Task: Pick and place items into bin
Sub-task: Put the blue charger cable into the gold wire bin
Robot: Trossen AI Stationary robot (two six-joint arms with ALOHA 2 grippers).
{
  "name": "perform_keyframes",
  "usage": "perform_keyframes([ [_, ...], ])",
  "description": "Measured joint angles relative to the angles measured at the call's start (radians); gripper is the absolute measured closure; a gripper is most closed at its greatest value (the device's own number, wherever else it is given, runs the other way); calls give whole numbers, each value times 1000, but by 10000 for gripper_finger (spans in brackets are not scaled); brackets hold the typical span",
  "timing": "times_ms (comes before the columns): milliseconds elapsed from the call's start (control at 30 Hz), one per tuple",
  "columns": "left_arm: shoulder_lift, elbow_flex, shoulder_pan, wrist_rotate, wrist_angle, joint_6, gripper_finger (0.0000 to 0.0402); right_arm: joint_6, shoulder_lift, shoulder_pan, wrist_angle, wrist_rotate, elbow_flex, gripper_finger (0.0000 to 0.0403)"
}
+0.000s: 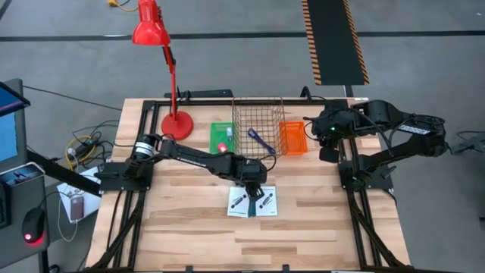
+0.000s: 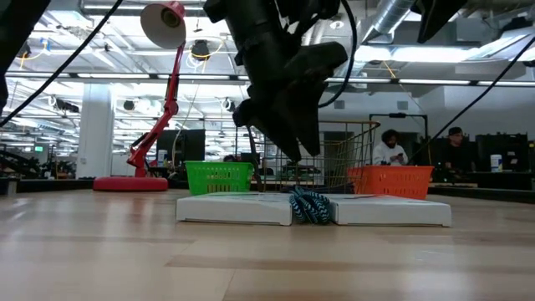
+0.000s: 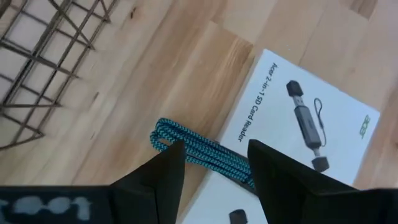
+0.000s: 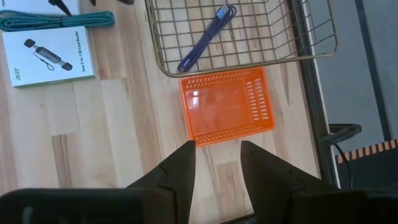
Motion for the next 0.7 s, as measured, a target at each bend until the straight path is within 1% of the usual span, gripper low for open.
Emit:
perform_keyframes([
  [367,0,0,11,1,-2,-112,237,0,0,0,-1,0,0,282],
  [500,0,0,11,-21,2,-148,237,-1,0,0,-2,0,0,282],
  [700,0,16,4,-20,48,-154,237,-10,0,0,-2,7,0,282],
])
